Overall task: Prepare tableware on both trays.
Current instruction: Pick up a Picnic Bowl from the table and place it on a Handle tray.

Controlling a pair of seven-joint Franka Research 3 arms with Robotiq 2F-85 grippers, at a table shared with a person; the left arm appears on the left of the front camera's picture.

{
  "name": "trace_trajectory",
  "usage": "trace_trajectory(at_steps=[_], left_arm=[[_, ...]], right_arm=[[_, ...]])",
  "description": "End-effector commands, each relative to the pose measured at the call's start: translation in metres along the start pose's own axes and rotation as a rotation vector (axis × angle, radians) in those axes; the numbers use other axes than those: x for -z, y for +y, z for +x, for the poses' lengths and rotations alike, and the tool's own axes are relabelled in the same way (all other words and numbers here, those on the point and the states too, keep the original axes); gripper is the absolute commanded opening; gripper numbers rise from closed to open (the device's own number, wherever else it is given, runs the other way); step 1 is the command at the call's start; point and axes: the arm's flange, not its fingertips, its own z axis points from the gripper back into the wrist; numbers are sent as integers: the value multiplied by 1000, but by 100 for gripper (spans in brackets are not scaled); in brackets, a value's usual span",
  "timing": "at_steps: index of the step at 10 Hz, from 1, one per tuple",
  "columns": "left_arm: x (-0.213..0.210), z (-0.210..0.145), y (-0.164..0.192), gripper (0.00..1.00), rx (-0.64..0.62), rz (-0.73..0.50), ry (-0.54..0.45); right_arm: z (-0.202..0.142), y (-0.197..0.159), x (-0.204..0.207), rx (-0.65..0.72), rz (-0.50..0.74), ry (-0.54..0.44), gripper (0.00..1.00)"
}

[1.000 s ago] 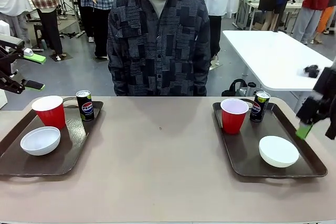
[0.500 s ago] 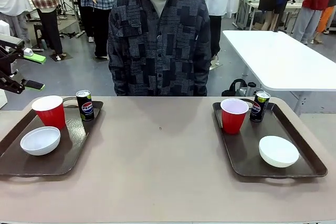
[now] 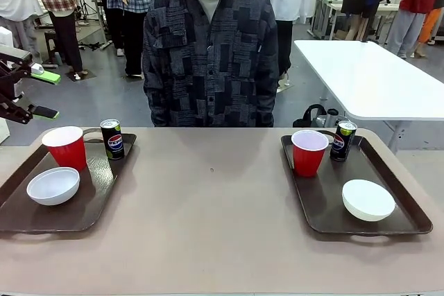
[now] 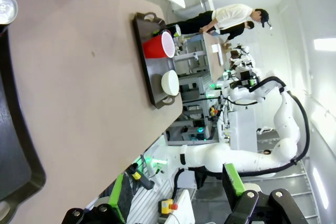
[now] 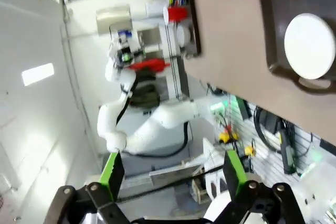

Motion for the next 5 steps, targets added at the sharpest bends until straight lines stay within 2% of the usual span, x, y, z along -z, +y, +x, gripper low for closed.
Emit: trace_trajectory(at_steps=[1,2,3,5], left_arm=[[-1,-1,-1,92,2,-4,1],[-1,-1,-1,92,2,-4,1],[-1,-1,-1,92,2,-4,1],[-1,-1,-1,92,2,-4,1]], right_arm=[[-23,0,25,-41,-45,-148,100],[-26,2,31,-50,-53,-141,100],[-8,-6,1,-4,-18,-74,100],[-8,-6,1,-4,-18,-74,100]])
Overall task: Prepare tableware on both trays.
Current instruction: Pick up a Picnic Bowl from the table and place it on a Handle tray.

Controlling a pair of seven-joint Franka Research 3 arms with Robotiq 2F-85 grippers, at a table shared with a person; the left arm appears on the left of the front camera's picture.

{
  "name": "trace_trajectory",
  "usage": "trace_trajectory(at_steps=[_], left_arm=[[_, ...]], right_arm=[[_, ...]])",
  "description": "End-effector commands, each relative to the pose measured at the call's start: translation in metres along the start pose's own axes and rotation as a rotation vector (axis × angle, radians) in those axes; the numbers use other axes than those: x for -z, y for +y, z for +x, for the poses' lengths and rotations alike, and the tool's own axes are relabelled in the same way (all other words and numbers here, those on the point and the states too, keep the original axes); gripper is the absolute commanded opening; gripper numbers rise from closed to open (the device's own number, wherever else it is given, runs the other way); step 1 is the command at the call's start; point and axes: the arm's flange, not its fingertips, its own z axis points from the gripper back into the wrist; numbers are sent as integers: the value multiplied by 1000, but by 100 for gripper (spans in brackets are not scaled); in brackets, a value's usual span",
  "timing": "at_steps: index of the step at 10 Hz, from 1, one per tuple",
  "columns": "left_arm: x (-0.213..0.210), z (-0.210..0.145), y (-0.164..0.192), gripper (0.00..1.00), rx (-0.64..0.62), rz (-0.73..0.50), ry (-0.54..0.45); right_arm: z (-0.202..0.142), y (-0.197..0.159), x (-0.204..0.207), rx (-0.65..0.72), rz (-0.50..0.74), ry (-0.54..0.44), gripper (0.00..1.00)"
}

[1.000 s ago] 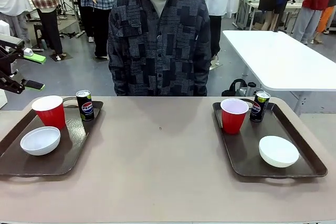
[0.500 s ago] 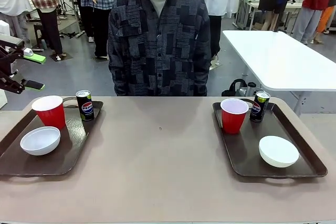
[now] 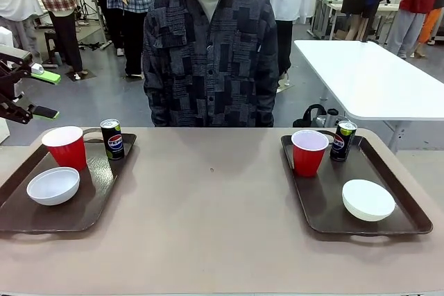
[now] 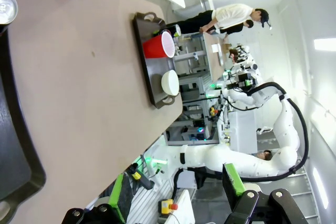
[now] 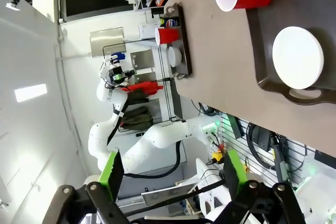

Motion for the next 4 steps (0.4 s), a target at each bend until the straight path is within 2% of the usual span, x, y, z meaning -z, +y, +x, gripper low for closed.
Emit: trace_trajectory(at_steps=[1,4], left_arm=[[-1,-1,-1,92,2,-4,1],[-1,-1,-1,92,2,-4,1]], right_arm=[[6,1,-7,1,14,21,100],[6,1,-7,1,14,21,100]])
